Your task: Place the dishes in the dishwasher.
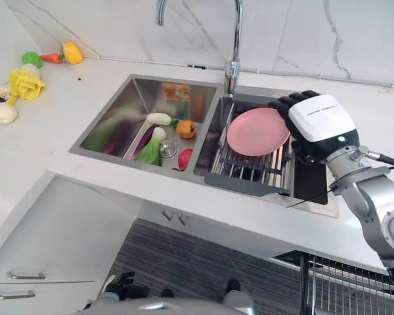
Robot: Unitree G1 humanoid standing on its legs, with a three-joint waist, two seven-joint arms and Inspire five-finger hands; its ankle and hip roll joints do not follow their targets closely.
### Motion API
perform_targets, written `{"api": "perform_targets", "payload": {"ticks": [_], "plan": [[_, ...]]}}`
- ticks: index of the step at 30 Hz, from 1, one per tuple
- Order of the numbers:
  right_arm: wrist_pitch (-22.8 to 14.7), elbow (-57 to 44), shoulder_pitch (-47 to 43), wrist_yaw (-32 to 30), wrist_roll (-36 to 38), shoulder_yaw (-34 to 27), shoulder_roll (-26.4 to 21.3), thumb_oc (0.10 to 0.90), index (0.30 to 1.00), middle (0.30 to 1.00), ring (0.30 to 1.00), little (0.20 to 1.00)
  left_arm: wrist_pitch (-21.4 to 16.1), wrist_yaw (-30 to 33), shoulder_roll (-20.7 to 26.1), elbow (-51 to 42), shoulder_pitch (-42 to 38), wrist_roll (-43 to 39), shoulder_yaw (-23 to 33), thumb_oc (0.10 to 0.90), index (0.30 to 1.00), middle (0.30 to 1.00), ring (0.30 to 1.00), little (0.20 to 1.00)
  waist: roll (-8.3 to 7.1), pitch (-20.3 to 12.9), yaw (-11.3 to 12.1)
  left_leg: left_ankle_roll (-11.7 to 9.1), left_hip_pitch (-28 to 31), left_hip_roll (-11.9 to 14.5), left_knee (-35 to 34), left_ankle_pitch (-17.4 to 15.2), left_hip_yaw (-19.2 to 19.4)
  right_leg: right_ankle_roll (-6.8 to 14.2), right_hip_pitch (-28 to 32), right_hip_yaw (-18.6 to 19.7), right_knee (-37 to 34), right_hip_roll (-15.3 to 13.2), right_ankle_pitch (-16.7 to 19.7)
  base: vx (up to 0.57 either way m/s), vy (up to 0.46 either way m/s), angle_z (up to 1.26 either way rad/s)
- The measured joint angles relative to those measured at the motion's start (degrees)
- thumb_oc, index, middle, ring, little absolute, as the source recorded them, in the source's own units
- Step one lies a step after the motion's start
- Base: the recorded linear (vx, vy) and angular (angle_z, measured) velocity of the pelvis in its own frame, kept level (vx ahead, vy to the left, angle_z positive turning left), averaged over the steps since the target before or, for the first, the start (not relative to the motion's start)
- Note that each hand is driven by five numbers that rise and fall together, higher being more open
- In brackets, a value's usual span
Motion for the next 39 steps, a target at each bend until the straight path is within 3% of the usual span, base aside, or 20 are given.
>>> {"api": "perform_targets", "payload": {"ticks": [12,14,18,20,21,22,23,24,25,28,33,39], "plan": [[1.1,7.7,-0.5,4.3,1.1,9.9,1.1,0.8,0.9,0.9,0.9,0.9,-0.1,-0.7,0.1,-0.1,0.1,0.0,-0.5,0.8,0.9,0.9,0.9,0.9,-0.11,0.0,0.8,0.0,0.7,-0.1,0.0,0.0,0.0,-0.2,1.0,-0.3,0.1,-0.1,0.2,0.0,0.0,0.0],[1.2,12.0,-5.4,4.2,-1.9,14.1,2.3,0.8,0.9,0.9,0.9,0.9,-0.1,-0.7,0.3,-0.2,0.1,0.1,-0.5,0.8,0.9,0.9,0.9,0.9,-0.39,-0.1,0.8,0.0,0.9,0.0,0.3,0.0,0.0,-0.2,1.2,-0.3,0.1,-0.1,0.2,0.0,-0.003,-0.02],[1.9,17.5,-9.5,3.7,-7.4,17.2,3.4,0.8,0.9,0.9,0.9,0.9,-0.1,-0.7,0.3,-0.6,0.1,0.3,-0.6,0.8,0.9,0.9,0.9,0.9,-0.46,0.0,1.8,0.0,0.9,-0.1,0.5,0.0,-0.2,-0.2,1.7,-0.7,0.0,-0.2,0.2,0.01,-0.002,0.08],[3.3,20.8,-11.1,1.3,-10.8,17.8,6.5,0.8,0.9,0.9,0.9,0.9,-0.1,-0.4,0.3,-0.9,0.1,0.4,-0.9,0.8,0.9,0.9,0.9,0.9,-0.58,-0.1,2.0,0.0,0.8,0.0,0.5,0.0,-0.7,-0.2,1.8,-1.2,0.0,-0.1,0.2,0.01,-0.004,0.15],[4.2,22.0,-11.3,-0.4,-12.4,17.8,8.2,0.758,0.836,0.836,0.836,0.836,-0.1,-0.2,0.3,-1.0,0.1,0.4,-1.0,0.8,0.9,0.9,0.9,0.9,-0.57,-0.1,2.1,0.0,0.6,-0.1,0.5,0.0,-1.2,-0.2,1.8,-1.6,-0.1,-0.2,0.2,0.01,-0.006,0.12],[4.8,23.0,-11.3,-2.0,-14.0,17.8,9.9,0.427,0.34,0.34,0.34,0.34,-0.1,0.1,0.3,-1.0,0.1,0.4,-1.0,0.8,0.9,0.9,0.9,0.9,-0.57,-0.1,2.3,0.0,0.5,-0.1,0.5,0.0,-1.3,-0.2,1.8,-1.7,-0.1,-0.2,0.2,0.01,-0.008,0.08],[5.1,23.5,-11.3,-2.8,-14.7,17.9,10.8,0.4,0.3,0.3,0.3,0.3,-0.1,0.3,0.2,-1.0,0.1,0.4,-1.0,0.8,0.9,0.9,0.9,0.9,-0.57,-0.1,2.4,0.0,0.5,-0.1,0.5,0.0,-1.3,-0.2,1.8,-1.7,-0.1,-0.2,0.2,0.01,-0.007,0.03],[5.1,23.5,-11.3,-2.8,-14.7,17.9,10.8,0.4,0.3,0.3,0.3,0.3,-0.1,0.3,0.2,-1.0,0.1,0.4,-1.0,0.8,0.9,0.9,0.9,0.9,-0.57,-0.1,2.4,0.0,0.5,-0.1,0.5,0.0,-1.3,-0.2,1.8,-1.7,-0.1,-0.2,0.2,0.0,0.0,0.0],[6.8,25.8,-11.3,-7.0,-18.9,18.6,13.8,0.4,0.3,0.3,0.3,0.3,-0.1,1.4,0.4,-1.1,0.1,0.4,-2.1,0.8,0.9,0.9,0.9,0.9,-0.65,0.0,2.5,0.0,0.4,-0.1,0.5,0.0,-1.4,-0.2,1.9,-1.9,-0.1,-0.2,0.2,0.0,-0.002,0.03],[7.9,26.0,-11.3,-10.0,-21.1,18.7,13.4,0.4,0.3,0.3,0.3,0.3,-0.1,2.0,0.6,-1.0,0.0,0.6,-2.5,0.8,0.9,0.9,0.9,0.9,-0.84,-0.1,2.5,0.0,0.4,-0.1,0.5,0.0,-1.5,-0.2,1.9,-2.1,-0.1,-0.2,0.2,0.01,-0.007,0.04],[11.5,26.8,-11.6,-20.7,-24.2,18.0,14.8,0.4,0.3,0.3,0.3,0.3,-0.2,3.8,0.6,-0.9,0.0,1.0,-3.0,0.8,0.9,0.9,0.9,0.9,-1.01,-0.2,2.7,0.0,0.2,0.0,0.5,0.0,-1.7,-0.2,2.0,-2.3,-0.4,-0.1,0.2,0.0,-0.002,0.01],[12.3,22.0,-7.1,-22.2,-24.1,14.6,14.9,0.4,0.3,0.3,0.3,0.3,-0.6,5.2,0.3,-1.0,0.0,1.6,-3.1,0.8,0.9,0.9,0.9,0.9,-0.81,-0.3,3.0,0.0,-0.4,-0.2,-0.4,0.0,-2.1,0.4,1.8,-2.2,-1.9,0.1,0.5,0.01,0.002,0.05]]}}
